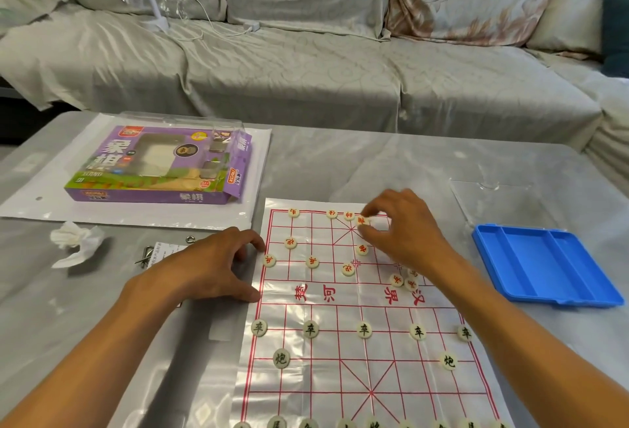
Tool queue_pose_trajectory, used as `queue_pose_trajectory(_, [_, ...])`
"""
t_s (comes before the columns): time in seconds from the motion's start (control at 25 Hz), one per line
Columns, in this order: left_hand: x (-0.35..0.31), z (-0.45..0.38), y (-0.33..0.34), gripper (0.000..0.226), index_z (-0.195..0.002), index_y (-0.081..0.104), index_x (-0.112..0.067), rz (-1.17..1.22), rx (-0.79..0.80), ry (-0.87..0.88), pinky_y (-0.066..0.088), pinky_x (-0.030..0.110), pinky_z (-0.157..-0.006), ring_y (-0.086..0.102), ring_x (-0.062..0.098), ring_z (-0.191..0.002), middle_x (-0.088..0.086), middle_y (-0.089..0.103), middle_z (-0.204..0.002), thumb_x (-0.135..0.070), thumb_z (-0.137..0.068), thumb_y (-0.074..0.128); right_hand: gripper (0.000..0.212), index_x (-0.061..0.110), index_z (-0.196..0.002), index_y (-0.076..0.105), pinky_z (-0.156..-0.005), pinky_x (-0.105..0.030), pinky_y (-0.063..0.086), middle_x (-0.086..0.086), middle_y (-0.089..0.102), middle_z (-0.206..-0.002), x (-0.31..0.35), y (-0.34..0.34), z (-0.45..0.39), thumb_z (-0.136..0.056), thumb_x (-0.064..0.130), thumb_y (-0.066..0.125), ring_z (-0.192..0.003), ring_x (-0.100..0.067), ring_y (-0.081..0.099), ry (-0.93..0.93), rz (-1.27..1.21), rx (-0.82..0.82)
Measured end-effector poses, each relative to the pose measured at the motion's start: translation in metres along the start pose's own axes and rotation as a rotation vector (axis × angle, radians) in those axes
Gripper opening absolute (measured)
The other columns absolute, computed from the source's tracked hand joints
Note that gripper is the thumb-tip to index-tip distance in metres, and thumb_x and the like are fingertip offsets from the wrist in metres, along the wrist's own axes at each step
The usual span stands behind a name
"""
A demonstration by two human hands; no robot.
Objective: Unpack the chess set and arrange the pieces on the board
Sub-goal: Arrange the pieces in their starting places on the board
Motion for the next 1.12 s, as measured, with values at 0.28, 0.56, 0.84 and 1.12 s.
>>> queue_pose_trajectory(0.28, [0.000,0.000,0.000,0.068,-0.118,0.045,-0.045,0.005,0.011,0.002,0.046,0.019,-0.072,0.054,0.006,-0.084,-0.019,0.047,-0.098,-0.049,-0.062,0.084,0.026,0.024,-0.104,0.070,-0.106,-0.035,0.026,0.007,0.057,-0.129,0.063,0.040,-0.051,-0.086,0.043,0.064,-0.124,-0.015,0.041,-0.108,0.124,0.014])
queue_pose_trajectory(0.56, [0.000,-0.002,0.002,0.069,-0.118,0.044,-0.045,0.006,0.024,0.005,0.048,0.022,-0.073,0.053,0.005,-0.085,-0.019,0.047,-0.098,-0.049,-0.062,0.085,0.031,0.022,-0.107,0.070,-0.104,-0.032,0.031,0.005,0.060,-0.127,0.064,0.059,-0.058,-0.088,0.044,0.061,-0.120,-0.016,0.045,-0.107,0.130,0.048])
queue_pose_trajectory(0.84, [0.000,-0.003,0.002,0.068,-0.118,0.044,-0.045,-0.006,0.024,0.010,0.048,0.021,-0.073,0.054,0.005,-0.085,-0.020,0.047,-0.098,-0.050,-0.062,0.084,0.041,0.026,-0.124,0.058,-0.109,-0.032,0.028,0.006,0.050,-0.139,0.043,0.049,-0.047,-0.086,0.042,0.065,-0.129,-0.017,0.039,0.006,-0.074,0.050])
queue_pose_trajectory(1.12, [0.000,0.000,0.001,0.066,-0.112,0.047,-0.045,0.009,-0.002,0.006,0.042,0.018,-0.067,0.055,0.005,-0.083,-0.018,0.048,-0.097,-0.050,-0.059,0.085,0.020,0.023,-0.110,0.063,-0.098,-0.032,0.044,0.006,0.063,-0.115,-0.065,-0.010,0.028,-0.091,0.028,0.061,-0.110,-0.014,0.052,0.226,-0.098,-0.052])
Point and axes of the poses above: each hand's wrist, its own z-axis away from the middle knuckle, its own y-axis out of the palm, x = y × z, the point moved 10 cm from there along -z, towards the middle knuckle
